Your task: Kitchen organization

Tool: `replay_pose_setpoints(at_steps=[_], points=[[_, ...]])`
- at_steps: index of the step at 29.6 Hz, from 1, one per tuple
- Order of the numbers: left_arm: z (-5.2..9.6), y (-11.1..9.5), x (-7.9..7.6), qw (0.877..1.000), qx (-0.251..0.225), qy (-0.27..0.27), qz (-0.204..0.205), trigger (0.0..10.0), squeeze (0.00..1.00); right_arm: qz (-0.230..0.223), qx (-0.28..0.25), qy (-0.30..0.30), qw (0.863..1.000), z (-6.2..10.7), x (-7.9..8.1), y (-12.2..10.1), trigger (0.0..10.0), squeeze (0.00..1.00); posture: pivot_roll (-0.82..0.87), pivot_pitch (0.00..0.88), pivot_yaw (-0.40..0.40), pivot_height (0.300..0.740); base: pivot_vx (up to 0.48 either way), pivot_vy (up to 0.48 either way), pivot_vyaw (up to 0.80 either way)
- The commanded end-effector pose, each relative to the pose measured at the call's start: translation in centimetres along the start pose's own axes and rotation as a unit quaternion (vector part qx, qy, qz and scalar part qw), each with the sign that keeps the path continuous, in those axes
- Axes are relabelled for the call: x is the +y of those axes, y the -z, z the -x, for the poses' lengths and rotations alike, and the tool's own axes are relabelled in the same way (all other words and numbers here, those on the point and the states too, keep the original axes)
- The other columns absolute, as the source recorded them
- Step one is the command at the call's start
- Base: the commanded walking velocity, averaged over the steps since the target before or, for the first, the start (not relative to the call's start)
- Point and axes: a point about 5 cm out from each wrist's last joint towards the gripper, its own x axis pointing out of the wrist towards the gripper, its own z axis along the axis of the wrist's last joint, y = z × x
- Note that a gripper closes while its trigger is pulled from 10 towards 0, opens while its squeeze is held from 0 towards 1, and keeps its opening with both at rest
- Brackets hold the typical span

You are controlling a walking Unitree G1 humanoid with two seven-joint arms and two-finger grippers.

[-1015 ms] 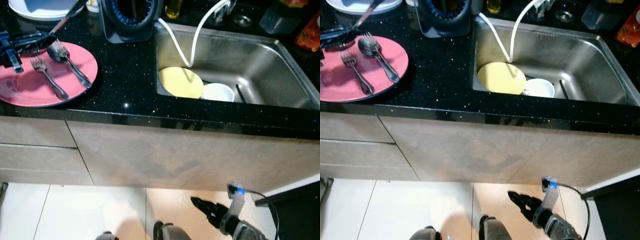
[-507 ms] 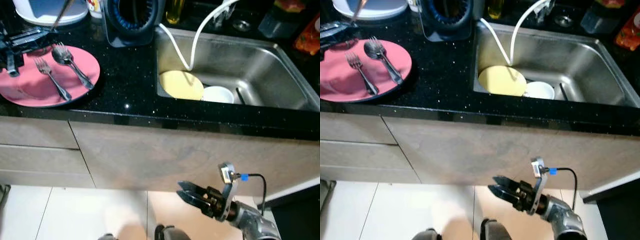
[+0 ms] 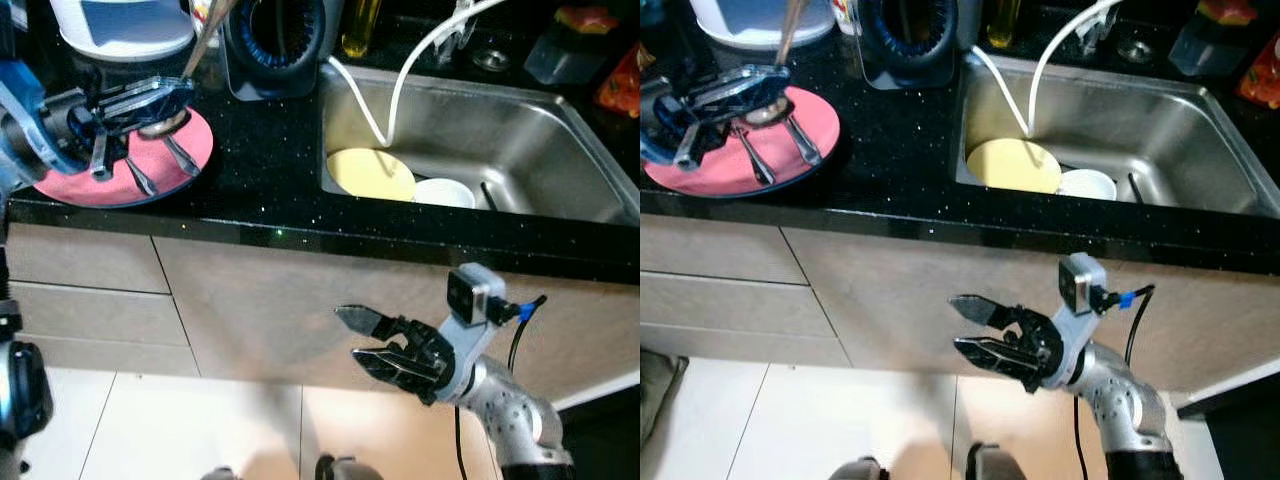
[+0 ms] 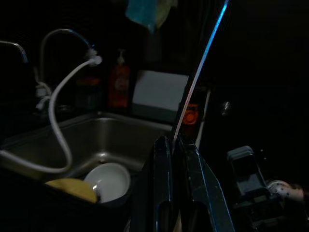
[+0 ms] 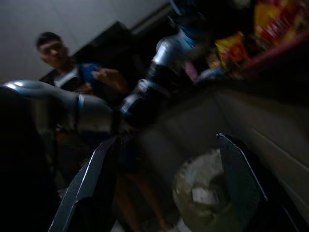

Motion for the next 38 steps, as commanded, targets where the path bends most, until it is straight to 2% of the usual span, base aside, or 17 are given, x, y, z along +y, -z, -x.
replay_pose_setpoints(at_steps=[1, 3, 9, 11, 12, 14, 16, 25, 30, 33, 38], points=[[-0.6, 0.9, -0.6, 1.0, -0.009, 0.004, 0.019, 0.0, 0.0, 0.006, -0.011, -0.009, 1.0, -0.3, 0.6, -0.7, 10.0, 0.0, 0.09, 0.111, -0.048, 0.74, 0.0, 0.0, 0.0], [-1.3, 2.3, -1.4, 0.999, -0.022, 0.01, 0.048, 0.0, 0.0, 0.036, -0.041, 0.0, 0.999, -1.3, 0.3, -1.9, 10.0, 0.0, 0.09, 0.114, -0.044, 0.74, 0.0, 0.0, 0.0], [-2.0, 3.4, -2.2, 0.996, -0.044, 0.017, 0.078, 0.0, 0.0, 0.077, -0.06, 0.031, 0.995, -2.1, -0.5, -3.0, 10.0, 0.0, 0.09, 0.116, -0.039, 0.74, 0.0, 0.0, 0.0], [-3.6, 6.4, -3.7, 0.987, -0.064, 0.031, 0.147, 0.0, 0.0, 0.128, -0.046, 0.041, 0.99, -3.6, -0.5, -4.1, 10.0, 0.0, 0.09, 0.119, -0.032, 0.74, 0.0, 0.0, 0.0], [-3.6, 6.4, -3.7, 0.987, -0.064, 0.031, 0.147, 0.0, 0.0, 0.128, -0.046, 0.041, 0.99, -3.6, -0.5, -4.1, 10.0, 0.0, 0.09, 0.119, -0.032, 0.74, 0.0, 0.0, 0.0], [-4.8, 8.6, -4.9, 0.977, -0.067, 0.042, 0.199, 0.0, 0.0, 0.156, -0.045, 0.031, 0.986, -4.5, -0.2, -5.1, 10.0, 0.0, 0.09, 0.116, -0.028, 0.74, 0.0, 0.0, 0.0], [-5.4, 9.6, -5.7, 0.968, -0.076, 0.052, 0.232, 0.0, 0.0, 0.178, -0.053, 0.024, 0.982, -5.1, 0.1, -6.1, 10.0, 0.0, 0.1, 0.11, -0.025, 0.74, 0.0, 0.0, 0.0], [-6.1, 11.7, -7.5, 0.953, -0.069, 0.063, 0.288, 0.0, 0.0, 0.22, -0.071, 0.022, 0.973, -6.0, 0.4, -8.3, 10.0, 0.0, 0.1, 0.094, -0.027, 0.74, 0.0, 0.0, 0.0], [-6.0, 12.5, -8.8, 0.948, -0.051, 0.068, 0.308, 0.0, 0.0, 0.232, -0.058, 0.027, 0.971, -6.5, 0.3, -8.4, 10.0, 0.0, 0.1, 0.084, -0.031, 0.74, 0.0, 0.0, 0.0], [-6.0, 12.6, -8.9, 0.947, -0.047, 0.067, 0.31, 0.0, 0.0, 0.232, -0.055, 0.029, 0.971, -6.6, 0.3, -8.4, 10.0, 0.0, 0.1, 0.084, -0.031, 0.74, 0.0, 0.0, 0.0], [-5.5, 13.4, -9.5, 0.946, -0.024, 0.061, 0.317, 0.0, 0.0, 0.229, -0.019, 0.034, 0.973, -6.9, -0.1, -7.8, 10.0, 0.0, 0.11, 0.078, -0.035, 0.74, 0.0, 0.0, 0.0]])
